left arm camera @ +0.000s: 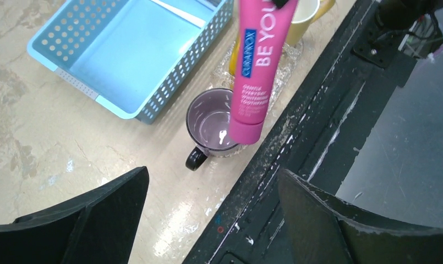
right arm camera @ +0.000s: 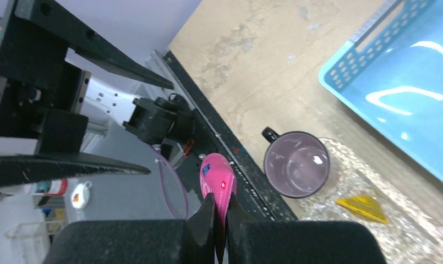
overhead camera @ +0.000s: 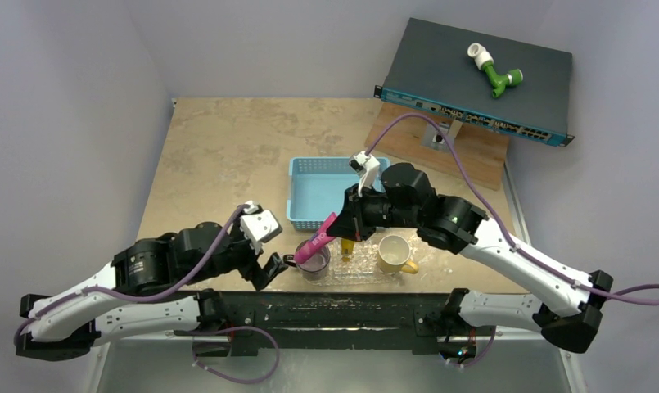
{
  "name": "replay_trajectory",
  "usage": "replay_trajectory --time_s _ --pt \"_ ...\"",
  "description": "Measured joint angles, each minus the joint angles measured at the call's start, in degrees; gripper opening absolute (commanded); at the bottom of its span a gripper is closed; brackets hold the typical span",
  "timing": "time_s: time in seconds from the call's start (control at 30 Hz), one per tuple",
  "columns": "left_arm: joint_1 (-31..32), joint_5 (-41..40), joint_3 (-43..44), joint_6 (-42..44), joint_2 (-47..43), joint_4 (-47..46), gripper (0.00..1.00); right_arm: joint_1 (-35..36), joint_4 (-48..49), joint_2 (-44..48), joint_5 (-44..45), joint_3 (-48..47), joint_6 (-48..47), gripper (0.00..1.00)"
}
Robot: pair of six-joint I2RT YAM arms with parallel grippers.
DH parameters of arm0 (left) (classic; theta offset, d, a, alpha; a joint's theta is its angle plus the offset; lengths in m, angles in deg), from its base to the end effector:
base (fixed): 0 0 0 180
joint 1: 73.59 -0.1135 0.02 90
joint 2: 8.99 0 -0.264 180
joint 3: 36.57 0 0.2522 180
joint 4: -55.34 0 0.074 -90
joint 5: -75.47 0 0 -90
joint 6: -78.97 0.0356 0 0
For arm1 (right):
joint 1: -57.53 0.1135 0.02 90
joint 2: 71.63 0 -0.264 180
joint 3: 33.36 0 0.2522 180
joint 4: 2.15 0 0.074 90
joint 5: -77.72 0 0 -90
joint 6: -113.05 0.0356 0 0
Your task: Prepare toiletry sets of a toothbrush and toothpaste on the tray
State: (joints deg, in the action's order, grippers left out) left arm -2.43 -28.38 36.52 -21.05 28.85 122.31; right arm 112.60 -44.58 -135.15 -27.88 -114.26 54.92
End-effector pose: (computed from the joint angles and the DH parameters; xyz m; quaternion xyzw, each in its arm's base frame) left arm 0.0435 -0.1012 0.3639 0.3904 0.7764 -0.2345 0.4356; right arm 0.1302 0.2031 0.3793 -0.2394 0.8041 0.4491 0.3073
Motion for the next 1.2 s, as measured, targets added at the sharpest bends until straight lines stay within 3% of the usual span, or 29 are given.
replay_trajectory --time_s 0.23,0.43,0.7,0.87,1.2 --pt "-8.63 1.14 -0.13 -0.98 -3.15 -2.56 0.88 0.00 -12.41 4.00 5.01 -6.03 -5.68 0.00" --pt "-11.80 0.11 -0.55 -2.01 -4.59 -3.41 0.88 0.11 -22.16 3.91 9.42 -10.34 -9.25 0.00" --pt "-16.33 -2.32 -1.14 -4.42 -4.87 -3.50 0.88 1.55 -31.54 -0.39 22.01 -10.71 -10.51 0.00" --pt "-17.53 -4.44 -2.08 -5.42 -6.21 -3.37 0.88 5.49 -33.46 -3.61 29.83 -10.71 -10.23 0.00" --pt "-17.81 -5.99 -2.93 -5.53 -7.17 -2.91 0.88 6.99 -30.38 -4.00 35.89 -9.57 -10.01 0.00"
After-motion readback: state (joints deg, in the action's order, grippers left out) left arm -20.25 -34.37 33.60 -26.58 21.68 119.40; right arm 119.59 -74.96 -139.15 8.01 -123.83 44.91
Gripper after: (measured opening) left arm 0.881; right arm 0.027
